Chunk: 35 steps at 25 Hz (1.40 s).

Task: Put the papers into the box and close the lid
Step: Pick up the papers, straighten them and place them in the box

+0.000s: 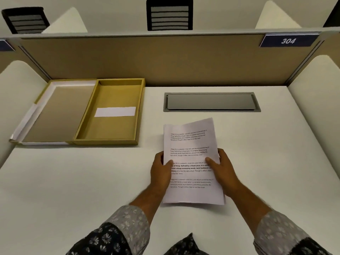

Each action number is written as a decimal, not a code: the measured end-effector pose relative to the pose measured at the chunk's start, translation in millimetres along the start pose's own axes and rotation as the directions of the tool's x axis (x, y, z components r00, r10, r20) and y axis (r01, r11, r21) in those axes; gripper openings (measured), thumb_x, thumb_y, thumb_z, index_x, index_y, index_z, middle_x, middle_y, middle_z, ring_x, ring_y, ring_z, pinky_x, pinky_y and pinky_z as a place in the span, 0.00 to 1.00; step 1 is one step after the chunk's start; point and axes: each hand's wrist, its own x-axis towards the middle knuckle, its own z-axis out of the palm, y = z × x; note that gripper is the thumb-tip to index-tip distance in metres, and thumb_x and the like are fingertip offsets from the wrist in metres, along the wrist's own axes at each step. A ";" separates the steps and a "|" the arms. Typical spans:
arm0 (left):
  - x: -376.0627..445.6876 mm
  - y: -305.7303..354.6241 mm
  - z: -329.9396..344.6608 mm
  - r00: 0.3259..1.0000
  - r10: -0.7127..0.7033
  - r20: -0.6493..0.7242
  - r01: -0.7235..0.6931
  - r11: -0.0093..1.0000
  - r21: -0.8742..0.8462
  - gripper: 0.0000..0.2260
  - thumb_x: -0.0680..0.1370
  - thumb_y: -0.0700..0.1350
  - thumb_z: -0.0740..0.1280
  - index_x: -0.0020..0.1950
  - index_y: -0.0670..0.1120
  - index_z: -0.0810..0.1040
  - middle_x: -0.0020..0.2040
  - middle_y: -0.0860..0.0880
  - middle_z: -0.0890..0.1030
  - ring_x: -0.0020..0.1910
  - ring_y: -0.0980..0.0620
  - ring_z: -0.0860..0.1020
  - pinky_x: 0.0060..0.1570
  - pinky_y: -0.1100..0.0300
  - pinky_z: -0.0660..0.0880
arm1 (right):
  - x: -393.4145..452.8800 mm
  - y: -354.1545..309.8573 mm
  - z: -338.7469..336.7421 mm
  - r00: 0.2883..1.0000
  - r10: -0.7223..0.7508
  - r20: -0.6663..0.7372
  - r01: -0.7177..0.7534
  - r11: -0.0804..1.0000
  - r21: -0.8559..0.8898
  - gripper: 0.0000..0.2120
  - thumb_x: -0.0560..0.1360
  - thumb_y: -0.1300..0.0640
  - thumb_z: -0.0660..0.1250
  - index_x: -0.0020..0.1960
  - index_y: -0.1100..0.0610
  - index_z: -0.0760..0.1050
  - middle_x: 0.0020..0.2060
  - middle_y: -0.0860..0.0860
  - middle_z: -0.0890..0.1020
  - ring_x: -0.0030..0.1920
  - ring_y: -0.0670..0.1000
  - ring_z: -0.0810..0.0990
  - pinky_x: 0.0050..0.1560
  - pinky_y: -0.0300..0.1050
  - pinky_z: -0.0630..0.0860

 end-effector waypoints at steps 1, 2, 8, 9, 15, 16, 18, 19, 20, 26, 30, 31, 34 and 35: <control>-1.1 0.1 -2.9 1.000 -0.007 -0.005 0.007 1.000 -0.011 0.14 0.82 0.44 0.70 0.65 0.58 0.76 0.61 0.52 0.84 0.56 0.49 0.86 0.59 0.46 0.84 | -4.5 -0.9 -2.1 1.000 -0.011 -0.002 0.011 1.000 0.017 0.15 0.83 0.55 0.70 0.67 0.46 0.73 0.60 0.46 0.85 0.50 0.45 0.90 0.40 0.40 0.86; -1.6 0.7 -6.9 1.000 -0.018 -0.003 0.018 0.999 -0.034 0.11 0.82 0.47 0.70 0.63 0.59 0.76 0.60 0.53 0.84 0.53 0.49 0.87 0.54 0.48 0.86 | -8.9 -2.2 -4.3 1.000 -0.024 -0.002 0.024 0.999 0.030 0.16 0.82 0.54 0.71 0.68 0.45 0.73 0.60 0.45 0.85 0.50 0.46 0.90 0.40 0.41 0.86; -8.3 16.2 -28.6 0.988 -0.041 0.146 0.102 0.889 -0.446 0.18 0.81 0.44 0.73 0.70 0.51 0.74 0.59 0.46 0.89 0.55 0.45 0.88 0.49 0.52 0.86 | -26.9 -35.6 -15.3 0.982 -0.161 0.098 0.156 0.986 0.057 0.17 0.78 0.46 0.71 0.65 0.38 0.73 0.56 0.38 0.86 0.51 0.49 0.90 0.44 0.45 0.88; -11.2 21.5 -32.9 0.989 -0.002 0.145 0.067 0.892 -0.447 0.21 0.79 0.43 0.75 0.71 0.50 0.74 0.60 0.46 0.89 0.57 0.45 0.88 0.50 0.51 0.86 | -28.6 -41.5 -17.4 0.976 -0.187 0.115 0.181 0.981 0.067 0.18 0.77 0.46 0.71 0.65 0.38 0.73 0.57 0.37 0.85 0.51 0.50 0.90 0.44 0.47 0.88; -35.2 56.4 -38.7 0.961 0.276 -0.034 -0.273 0.913 -0.303 0.14 0.76 0.40 0.77 0.60 0.51 0.84 0.56 0.49 0.89 0.54 0.47 0.88 0.50 0.54 0.86 | -36.0 -55.2 -18.6 0.943 -0.320 0.095 0.303 0.940 0.159 0.15 0.79 0.50 0.70 0.58 0.31 0.75 0.56 0.38 0.85 0.55 0.50 0.88 0.47 0.45 0.87; -42.9 59.7 -34.2 0.945 0.317 -0.079 -0.326 0.899 -0.292 0.12 0.77 0.41 0.77 0.58 0.53 0.84 0.55 0.50 0.89 0.53 0.49 0.88 0.49 0.56 0.86 | -36.8 -54.6 -17.9 0.937 -0.340 0.076 0.323 0.930 0.174 0.15 0.79 0.50 0.70 0.58 0.30 0.76 0.56 0.39 0.85 0.57 0.51 0.87 0.48 0.44 0.87; -58.0 61.0 -25.6 0.915 0.387 -0.115 -0.404 0.874 -0.271 0.11 0.76 0.46 0.77 0.54 0.58 0.83 0.53 0.52 0.88 0.51 0.50 0.87 0.48 0.59 0.85 | -36.6 -49.4 -19.5 0.925 -0.377 0.042 0.362 0.910 0.200 0.17 0.81 0.52 0.69 0.64 0.33 0.75 0.57 0.40 0.84 0.59 0.49 0.86 0.50 0.42 0.86; -64.5 59.0 -23.0 0.905 0.411 -0.113 -0.426 0.868 -0.257 0.10 0.75 0.47 0.77 0.53 0.60 0.83 0.52 0.53 0.88 0.51 0.50 0.87 0.47 0.60 0.84 | -36.1 -44.7 -21.8 0.920 -0.390 0.034 0.375 0.904 0.207 0.19 0.81 0.54 0.68 0.69 0.38 0.74 0.58 0.42 0.84 0.60 0.48 0.85 0.52 0.42 0.85; -69.6 56.1 -21.6 0.898 0.428 -0.105 -0.441 0.864 -0.243 0.10 0.76 0.48 0.76 0.52 0.62 0.82 0.52 0.53 0.88 0.51 0.50 0.87 0.47 0.60 0.84 | -36.0 -39.5 -24.0 0.918 -0.394 0.036 0.380 0.903 0.202 0.22 0.81 0.54 0.68 0.74 0.44 0.72 0.60 0.44 0.84 0.61 0.48 0.84 0.54 0.42 0.85; -80.4 35.3 -23.6 0.884 0.455 -0.105 -0.467 0.857 -0.217 0.11 0.77 0.48 0.75 0.55 0.63 0.81 0.54 0.54 0.87 0.53 0.50 0.86 0.47 0.61 0.84 | -40.9 -21.4 -35.3 0.900 -0.431 0.060 0.423 0.899 0.115 0.24 0.82 0.54 0.68 0.77 0.52 0.69 0.62 0.46 0.83 0.63 0.51 0.83 0.57 0.44 0.85; -74.4 25.9 -29.0 0.878 0.477 -0.040 -0.475 0.861 -0.183 0.15 0.78 0.46 0.75 0.61 0.60 0.81 0.57 0.53 0.87 0.58 0.50 0.86 0.53 0.59 0.84 | -42.6 -15.9 -40.1 0.897 -0.431 0.099 0.430 0.902 0.028 0.23 0.82 0.55 0.68 0.75 0.53 0.71 0.61 0.46 0.84 0.63 0.50 0.83 0.58 0.45 0.85; -72.5 22.6 -30.5 0.886 0.464 -0.024 -0.460 0.869 -0.182 0.16 0.78 0.46 0.75 0.64 0.59 0.80 0.58 0.53 0.87 0.60 0.51 0.85 0.53 0.60 0.84 | -44.0 -13.3 -39.1 0.894 -0.435 0.111 0.436 0.900 0.016 0.22 0.81 0.55 0.68 0.74 0.51 0.72 0.61 0.46 0.83 0.63 0.50 0.83 0.58 0.45 0.85; -65.8 11.3 -32.7 0.927 0.373 0.046 -0.359 0.914 -0.188 0.18 0.74 0.46 0.78 0.61 0.62 0.82 0.57 0.54 0.88 0.58 0.53 0.86 0.50 0.63 0.83 | -45.2 -6.2 -32.4 0.903 -0.400 0.159 0.405 0.914 0.001 0.22 0.81 0.56 0.69 0.75 0.51 0.74 0.63 0.45 0.84 0.64 0.46 0.82 0.58 0.38 0.82; -63.7 7.2 -31.4 0.940 0.332 0.074 -0.316 0.933 -0.171 0.18 0.73 0.46 0.79 0.59 0.64 0.83 0.56 0.54 0.88 0.57 0.53 0.86 0.49 0.62 0.84 | -42.8 -2.9 -31.6 0.914 -0.369 0.170 0.377 0.926 -0.017 0.22 0.81 0.57 0.69 0.75 0.53 0.74 0.63 0.46 0.84 0.63 0.46 0.83 0.58 0.38 0.82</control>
